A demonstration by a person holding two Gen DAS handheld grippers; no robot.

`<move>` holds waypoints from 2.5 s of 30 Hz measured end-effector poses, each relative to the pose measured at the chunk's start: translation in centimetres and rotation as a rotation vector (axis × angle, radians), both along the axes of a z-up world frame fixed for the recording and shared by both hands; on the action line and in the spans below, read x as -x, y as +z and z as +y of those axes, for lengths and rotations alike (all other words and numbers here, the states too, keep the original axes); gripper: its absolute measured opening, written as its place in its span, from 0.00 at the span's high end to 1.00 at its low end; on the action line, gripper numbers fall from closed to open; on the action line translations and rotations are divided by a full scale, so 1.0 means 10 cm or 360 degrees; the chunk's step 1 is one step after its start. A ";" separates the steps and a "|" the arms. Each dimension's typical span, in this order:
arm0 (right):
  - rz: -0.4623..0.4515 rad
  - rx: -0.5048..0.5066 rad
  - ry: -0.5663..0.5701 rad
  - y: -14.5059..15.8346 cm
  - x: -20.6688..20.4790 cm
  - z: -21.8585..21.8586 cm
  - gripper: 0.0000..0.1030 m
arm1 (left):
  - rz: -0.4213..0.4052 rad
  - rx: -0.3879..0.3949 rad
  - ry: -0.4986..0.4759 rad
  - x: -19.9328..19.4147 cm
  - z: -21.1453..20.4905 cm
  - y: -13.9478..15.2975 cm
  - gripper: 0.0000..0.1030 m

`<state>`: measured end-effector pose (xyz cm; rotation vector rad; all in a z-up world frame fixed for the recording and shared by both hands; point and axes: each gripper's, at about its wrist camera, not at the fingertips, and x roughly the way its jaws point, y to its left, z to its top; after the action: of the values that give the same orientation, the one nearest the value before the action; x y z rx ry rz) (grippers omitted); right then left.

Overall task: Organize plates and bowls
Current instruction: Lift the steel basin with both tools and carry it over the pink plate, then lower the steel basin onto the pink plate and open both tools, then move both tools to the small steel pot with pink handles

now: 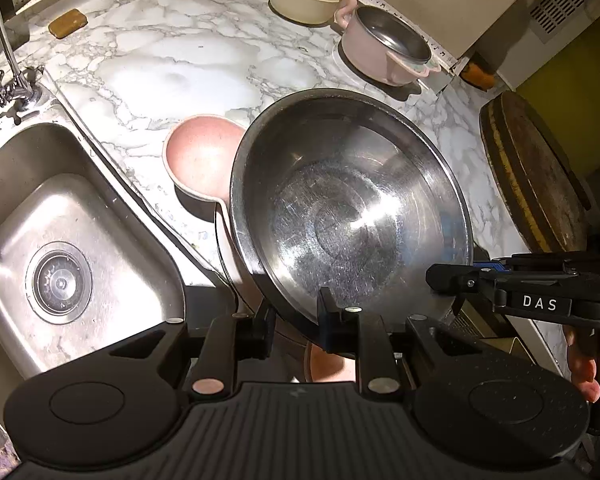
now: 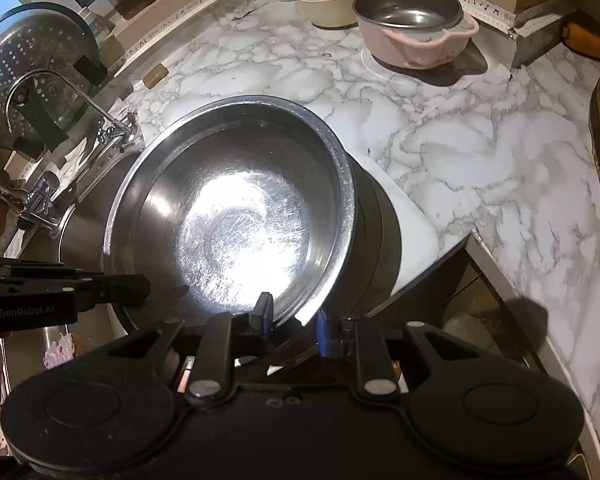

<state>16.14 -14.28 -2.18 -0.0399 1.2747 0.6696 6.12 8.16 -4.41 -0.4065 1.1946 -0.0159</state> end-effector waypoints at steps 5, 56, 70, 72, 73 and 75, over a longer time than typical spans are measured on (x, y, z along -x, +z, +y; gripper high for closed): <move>0.0026 0.0005 0.0000 -0.05 -0.02 0.00 0.78 | 0.0021 -0.0002 0.0004 -0.02 -0.01 -0.04 0.80; -0.0251 -0.0024 -0.0001 0.55 -0.27 -0.04 0.46 | -0.0365 -0.0255 -0.0068 -0.25 0.26 0.69 0.38; -0.0445 -0.0041 -0.0033 0.85 -0.89 -0.09 0.25 | -0.0544 -0.0234 -0.0032 -1.06 0.08 0.92 0.21; -0.0452 -0.0040 -0.0048 0.85 -1.01 -0.12 0.23 | -0.0546 -0.0223 -0.0033 -1.22 0.02 0.90 0.12; -0.0451 -0.0039 -0.0056 0.84 -1.07 -0.13 0.21 | -0.0548 -0.0221 -0.0026 -1.30 -0.01 0.88 0.08; -0.0457 -0.0028 -0.0076 0.81 -1.20 -0.15 0.21 | -0.0556 -0.0234 -0.0015 -1.45 -0.07 0.85 0.01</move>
<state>28.18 -15.74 5.91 -0.0880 0.9909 0.6101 20.66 7.47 4.11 -0.2554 0.8465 -0.0066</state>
